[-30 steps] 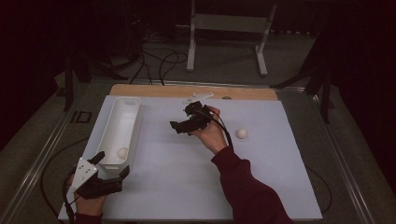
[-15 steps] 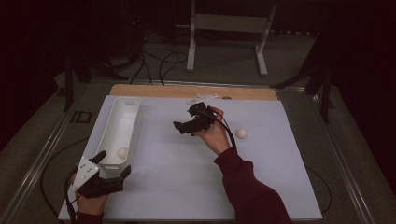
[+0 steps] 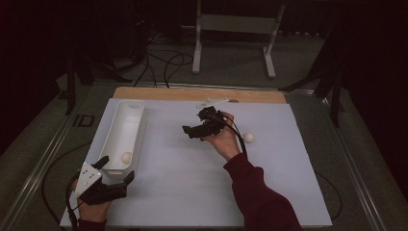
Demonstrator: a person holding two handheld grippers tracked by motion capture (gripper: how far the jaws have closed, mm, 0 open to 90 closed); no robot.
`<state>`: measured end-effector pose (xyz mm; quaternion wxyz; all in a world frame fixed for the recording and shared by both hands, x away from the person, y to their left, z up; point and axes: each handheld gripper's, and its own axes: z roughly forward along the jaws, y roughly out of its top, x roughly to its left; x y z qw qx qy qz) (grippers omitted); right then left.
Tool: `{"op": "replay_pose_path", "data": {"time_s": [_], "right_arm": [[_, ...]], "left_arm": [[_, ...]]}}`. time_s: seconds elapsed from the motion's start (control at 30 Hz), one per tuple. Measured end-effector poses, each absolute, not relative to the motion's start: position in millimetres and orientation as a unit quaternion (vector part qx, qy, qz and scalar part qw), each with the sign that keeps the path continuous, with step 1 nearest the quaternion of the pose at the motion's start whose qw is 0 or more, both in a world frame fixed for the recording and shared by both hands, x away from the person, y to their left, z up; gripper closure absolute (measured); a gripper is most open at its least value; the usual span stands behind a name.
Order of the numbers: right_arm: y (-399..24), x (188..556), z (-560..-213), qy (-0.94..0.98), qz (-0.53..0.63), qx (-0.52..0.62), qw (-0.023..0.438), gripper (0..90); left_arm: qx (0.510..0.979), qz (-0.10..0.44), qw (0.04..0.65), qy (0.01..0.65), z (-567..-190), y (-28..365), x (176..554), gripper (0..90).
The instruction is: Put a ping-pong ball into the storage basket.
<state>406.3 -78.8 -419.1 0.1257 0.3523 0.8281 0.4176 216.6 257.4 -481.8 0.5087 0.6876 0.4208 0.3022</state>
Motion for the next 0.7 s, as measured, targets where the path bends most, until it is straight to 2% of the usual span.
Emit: {"op": "replay_pose_path", "data": {"time_s": [0.7], "right_arm": [[-102,406,-418,0.822,0.417,0.365,0.136,9.8]], "left_arm": [[0.688,0.302,0.507,0.422,-482,257,217,0.1]]}}
